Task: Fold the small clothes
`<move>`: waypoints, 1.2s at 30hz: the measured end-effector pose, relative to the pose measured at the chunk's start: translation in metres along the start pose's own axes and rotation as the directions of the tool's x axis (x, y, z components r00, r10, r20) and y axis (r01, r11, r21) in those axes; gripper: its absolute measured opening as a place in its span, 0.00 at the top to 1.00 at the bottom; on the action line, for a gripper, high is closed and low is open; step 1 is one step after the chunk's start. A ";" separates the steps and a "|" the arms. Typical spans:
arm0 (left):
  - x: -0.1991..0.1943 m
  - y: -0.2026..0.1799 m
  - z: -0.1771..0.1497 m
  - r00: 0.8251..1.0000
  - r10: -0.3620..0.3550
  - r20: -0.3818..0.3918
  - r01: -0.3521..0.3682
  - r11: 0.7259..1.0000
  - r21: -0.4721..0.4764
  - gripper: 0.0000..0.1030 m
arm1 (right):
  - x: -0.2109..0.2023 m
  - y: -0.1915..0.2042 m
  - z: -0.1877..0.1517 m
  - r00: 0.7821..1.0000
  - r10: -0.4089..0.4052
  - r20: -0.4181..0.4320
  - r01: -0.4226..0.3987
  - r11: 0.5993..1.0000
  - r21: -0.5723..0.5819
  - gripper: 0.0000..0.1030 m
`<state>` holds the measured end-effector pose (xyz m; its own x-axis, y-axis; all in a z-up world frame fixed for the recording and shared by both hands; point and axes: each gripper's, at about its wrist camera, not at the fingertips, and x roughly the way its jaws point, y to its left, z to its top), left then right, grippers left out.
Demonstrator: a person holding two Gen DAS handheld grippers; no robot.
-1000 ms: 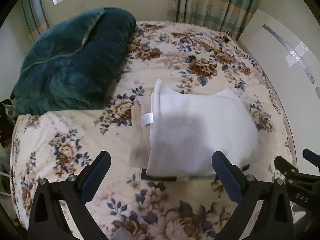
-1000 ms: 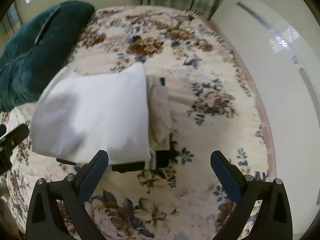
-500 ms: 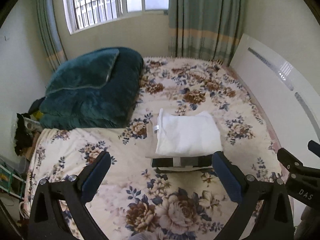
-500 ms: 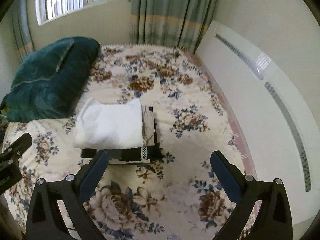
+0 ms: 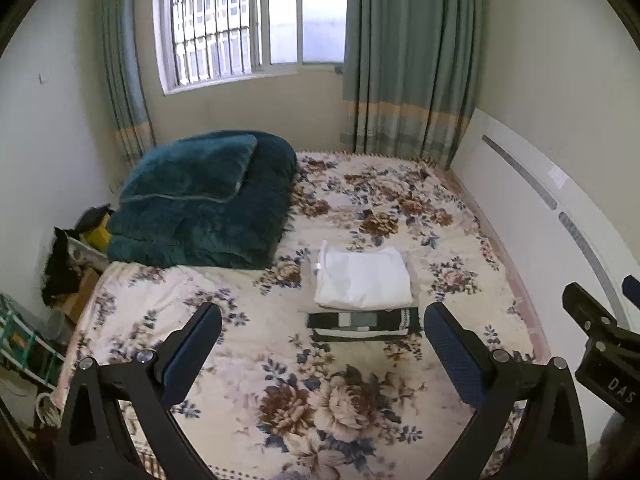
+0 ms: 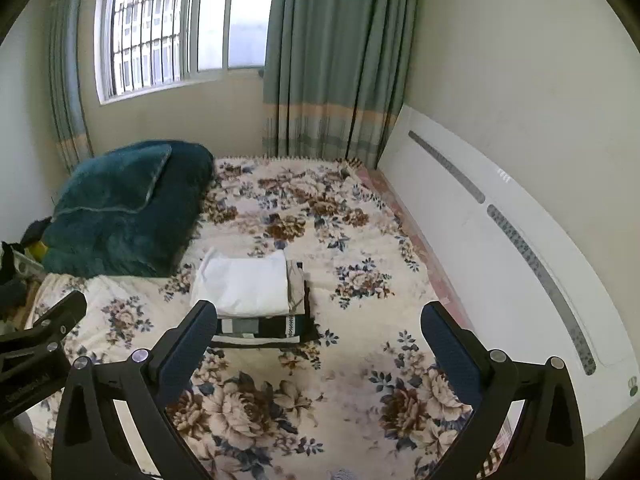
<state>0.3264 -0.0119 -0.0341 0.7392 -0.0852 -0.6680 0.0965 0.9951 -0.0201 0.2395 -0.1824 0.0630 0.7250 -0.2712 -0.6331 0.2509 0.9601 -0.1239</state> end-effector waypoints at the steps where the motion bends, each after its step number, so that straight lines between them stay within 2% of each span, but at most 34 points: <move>1: -0.007 0.000 -0.001 1.000 0.000 0.009 0.000 1.000 -0.001 0.00 | -0.008 0.000 -0.001 1.000 -0.001 0.011 0.001 1.000 -0.003 0.00; 8: -0.045 0.003 -0.008 0.998 0.007 0.057 -0.007 1.000 -0.004 0.00 | -0.058 -0.005 -0.004 0.998 0.024 0.065 -0.024 1.000 0.001 0.00; 14: -0.056 0.001 -0.014 0.998 0.005 0.064 -0.005 1.000 -0.003 0.00 | -0.083 -0.009 -0.006 0.995 0.033 0.092 -0.033 0.999 0.004 0.00; 36: -0.073 -0.001 -0.018 0.995 0.033 0.093 -0.033 0.999 -0.010 0.00 | -0.086 -0.012 0.002 0.994 0.062 0.088 -0.061 0.998 -0.012 0.00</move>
<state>0.2599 -0.0055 0.0013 0.8007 -0.0562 -0.5965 0.0655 0.9978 -0.0060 0.1748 -0.1706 0.1204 0.7929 -0.2163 -0.5696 0.1984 0.9756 -0.0944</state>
